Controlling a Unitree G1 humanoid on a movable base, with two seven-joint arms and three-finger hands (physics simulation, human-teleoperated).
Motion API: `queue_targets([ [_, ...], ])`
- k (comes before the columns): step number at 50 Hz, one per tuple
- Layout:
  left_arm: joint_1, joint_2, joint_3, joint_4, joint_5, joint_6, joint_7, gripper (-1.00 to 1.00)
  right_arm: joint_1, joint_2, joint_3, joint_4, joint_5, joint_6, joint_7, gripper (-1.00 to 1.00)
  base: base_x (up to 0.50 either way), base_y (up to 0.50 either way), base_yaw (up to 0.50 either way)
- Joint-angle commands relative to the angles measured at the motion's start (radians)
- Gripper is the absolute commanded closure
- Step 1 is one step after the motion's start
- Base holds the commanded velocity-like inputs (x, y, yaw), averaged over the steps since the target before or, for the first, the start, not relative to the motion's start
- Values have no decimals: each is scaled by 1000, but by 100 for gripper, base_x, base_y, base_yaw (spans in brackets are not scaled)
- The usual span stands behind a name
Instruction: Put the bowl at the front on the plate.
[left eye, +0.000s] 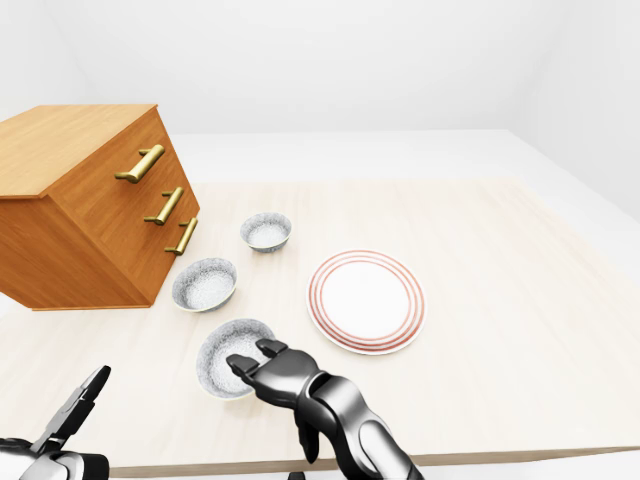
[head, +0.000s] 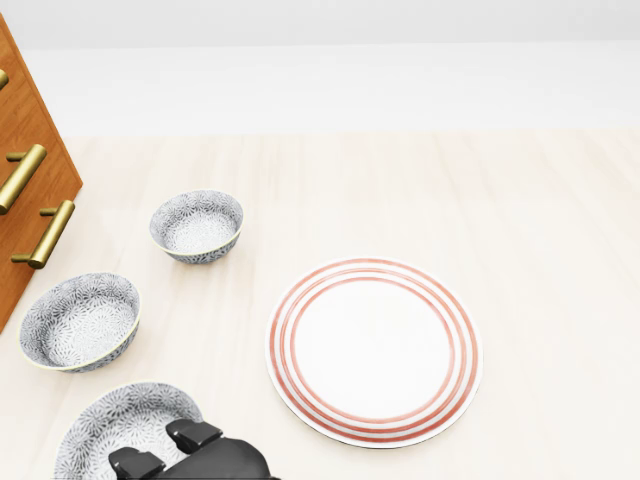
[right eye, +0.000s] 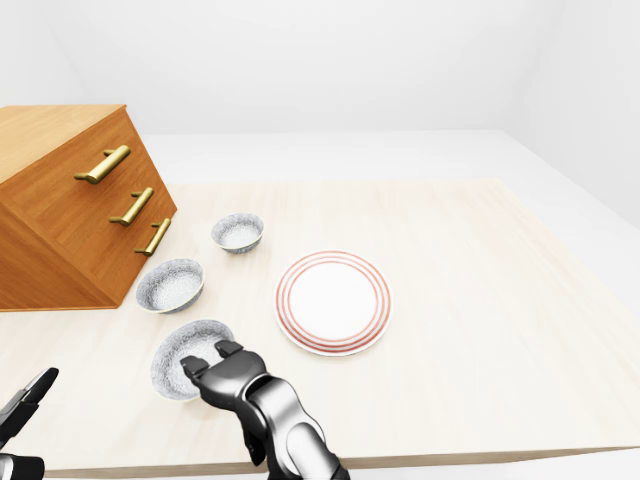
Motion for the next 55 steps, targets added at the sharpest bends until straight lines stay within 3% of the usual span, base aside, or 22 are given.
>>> queue_targets([
  [1, -1, 1, -1, 3, 0, -1, 0, -100, -25, 2, -44, 44, 35, -6, 0, -100, 0, 0, 0],
  [11, -1, 2, -2, -2, -2, 7, 0, -100, -107, 46, -97, 121, 40, -39, 0, -100, 0, 0, 0],
  [18, 0, 2, 0, -5, -4, 9, 0, -100, -155, 68, -122, 195, 41, -86, 0, -100, 0, 0, 0],
  [19, 1, 2, 1, -8, -5, 11, 0, -100, -161, 70, -126, 196, 39, -94, 0, -73, 0, 0, 0],
  [20, 1, 1, 2, -8, -4, 11, 0, -100, -160, 74, -129, 197, 40, -94, 0, 22, 0, 0, 0],
  [21, -2, 2, 1, -2, -3, 8, 0, -100, -168, 71, -132, 206, 36, -94, 0, 100, 0, 0, 0],
  [23, -5, 3, -1, 6, -2, 2, 0, -100, -166, 77, -135, 199, 36, -94, 0, 100, 0, 0, 0],
  [37, 2, -1, 5, -13, -6, 16, 0, -100, -186, 82, -155, 224, 18, -94, 0, 100, 0, 0, 0],
  [55, 1, -1, 3, -5, -2, 4, 0, -100, -268, 94, -213, 130, -88, -94, 0, 100, 0, 0, 0],
])
